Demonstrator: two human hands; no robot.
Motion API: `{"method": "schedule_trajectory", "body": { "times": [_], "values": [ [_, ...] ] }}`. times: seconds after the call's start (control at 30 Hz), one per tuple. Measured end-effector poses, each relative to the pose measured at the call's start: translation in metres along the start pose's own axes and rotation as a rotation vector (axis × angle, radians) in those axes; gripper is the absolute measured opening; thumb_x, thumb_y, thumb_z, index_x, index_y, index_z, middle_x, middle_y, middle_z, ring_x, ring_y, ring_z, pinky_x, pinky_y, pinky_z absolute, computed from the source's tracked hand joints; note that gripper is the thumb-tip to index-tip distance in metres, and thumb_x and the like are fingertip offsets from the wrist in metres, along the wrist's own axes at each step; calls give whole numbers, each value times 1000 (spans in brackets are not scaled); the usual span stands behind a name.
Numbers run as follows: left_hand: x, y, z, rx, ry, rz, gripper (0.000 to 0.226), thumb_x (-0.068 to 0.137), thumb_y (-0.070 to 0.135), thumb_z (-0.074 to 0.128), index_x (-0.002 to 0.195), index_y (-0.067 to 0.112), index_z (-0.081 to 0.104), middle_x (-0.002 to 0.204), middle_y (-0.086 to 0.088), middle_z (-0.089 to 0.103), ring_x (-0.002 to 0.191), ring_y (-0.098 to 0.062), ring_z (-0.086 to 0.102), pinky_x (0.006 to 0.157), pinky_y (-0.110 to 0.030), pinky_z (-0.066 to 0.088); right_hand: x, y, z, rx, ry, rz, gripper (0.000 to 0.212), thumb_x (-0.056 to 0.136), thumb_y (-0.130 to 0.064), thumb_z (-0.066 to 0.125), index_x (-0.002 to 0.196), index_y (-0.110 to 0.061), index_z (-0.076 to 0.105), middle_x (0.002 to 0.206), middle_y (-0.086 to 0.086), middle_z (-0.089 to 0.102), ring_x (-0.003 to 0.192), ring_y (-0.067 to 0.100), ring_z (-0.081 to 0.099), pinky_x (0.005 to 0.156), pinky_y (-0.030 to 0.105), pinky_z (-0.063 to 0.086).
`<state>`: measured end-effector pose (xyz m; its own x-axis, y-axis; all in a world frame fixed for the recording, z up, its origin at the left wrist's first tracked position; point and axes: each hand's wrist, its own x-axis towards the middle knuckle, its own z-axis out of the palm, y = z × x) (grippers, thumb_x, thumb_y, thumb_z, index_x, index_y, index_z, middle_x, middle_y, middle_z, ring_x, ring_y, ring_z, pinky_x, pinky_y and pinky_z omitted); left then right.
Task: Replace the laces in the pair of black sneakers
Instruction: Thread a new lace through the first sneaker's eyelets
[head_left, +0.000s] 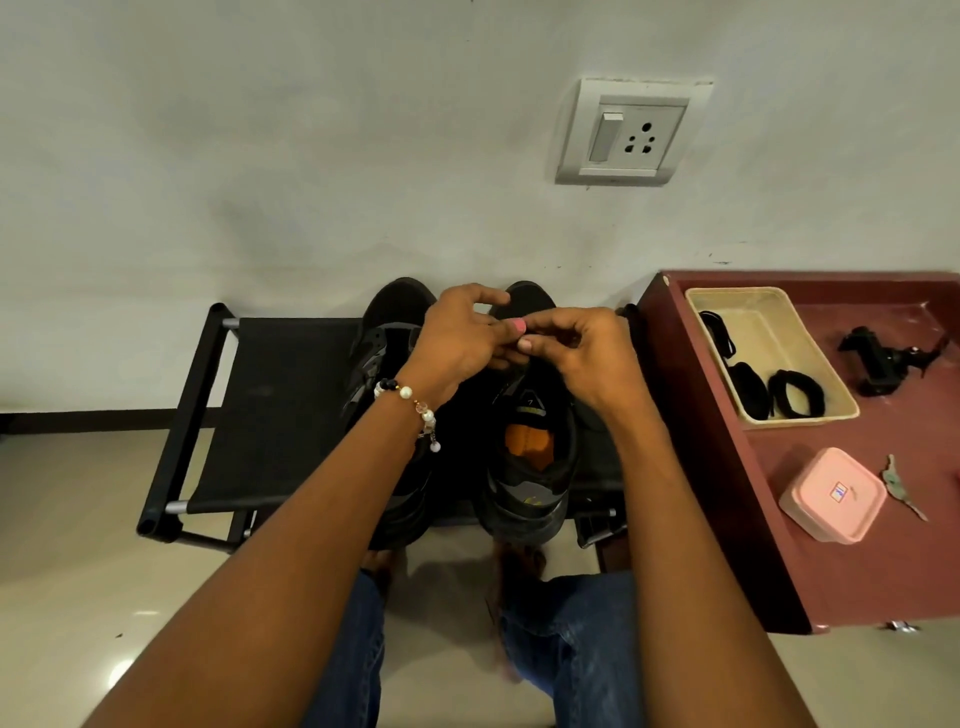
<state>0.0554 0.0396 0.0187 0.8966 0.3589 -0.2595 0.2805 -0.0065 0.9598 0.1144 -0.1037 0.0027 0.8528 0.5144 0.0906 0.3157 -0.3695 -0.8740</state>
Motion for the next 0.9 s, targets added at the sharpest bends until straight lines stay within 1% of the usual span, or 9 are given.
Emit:
{"method": "schedule_trajectory", "body": {
  "times": [0.13,0.23,0.33,0.4,0.43,0.53,0.6,0.7,0.9],
  "values": [
    [-2,-6,2,39,47,-10,23,86,22,72,102,7,67,85,-14,74,66,-22,72,54,-24,52,0,2,1,-16,73,30,12,78,-10,79,89,-14,78,81,-3,74,79,14,71,81,37,58],
    [-3,-14,5,268,93,36,21,77,28,80,90,12,73,83,-6,73,70,-13,68,63,-26,55,-1,6,1,-91,159,98,4,82,-13,76,86,-14,77,76,-7,72,73,7,68,79,30,58],
    [-10,-18,7,562,-58,14,47,67,36,86,107,16,72,100,0,71,93,-13,66,85,-30,54,-3,10,-2,-169,147,175,5,84,-16,75,87,-13,77,80,-2,73,78,9,68,80,26,55],
    [-13,-21,11,698,-73,24,56,68,38,85,117,18,68,109,-1,68,100,-18,64,86,-31,52,-4,11,-1,-263,112,170,7,84,-16,74,87,-11,77,83,2,73,82,12,67,81,26,54],
    [-14,-22,13,724,-46,43,52,71,37,83,118,19,67,109,-1,68,100,-19,64,82,-30,51,-4,11,0,-303,99,162,7,85,-16,74,87,-10,77,84,3,73,82,14,67,81,26,54],
    [-15,-23,15,725,25,60,38,78,31,77,114,21,70,105,-2,70,95,-21,65,75,-29,50,0,12,5,-363,76,177,8,86,-18,73,84,-12,77,84,8,72,80,18,67,76,27,55],
    [-15,-23,13,667,47,33,37,79,30,76,115,24,70,106,-1,70,95,-19,65,77,-28,51,4,12,8,-389,61,189,7,85,-17,73,82,-12,77,83,9,72,80,21,67,77,32,57],
    [-16,-24,12,544,67,-6,36,79,26,76,115,23,70,106,-1,69,93,-17,66,85,-34,56,6,11,9,-430,40,183,6,84,-14,73,81,-12,78,85,8,73,83,21,68,79,34,57],
    [-12,-27,11,444,73,-66,35,78,23,78,112,22,71,99,0,70,85,-19,68,77,-38,60,10,8,10,-485,6,172,8,84,-11,72,77,-11,77,85,8,73,83,22,67,77,30,56]
  ]
}}
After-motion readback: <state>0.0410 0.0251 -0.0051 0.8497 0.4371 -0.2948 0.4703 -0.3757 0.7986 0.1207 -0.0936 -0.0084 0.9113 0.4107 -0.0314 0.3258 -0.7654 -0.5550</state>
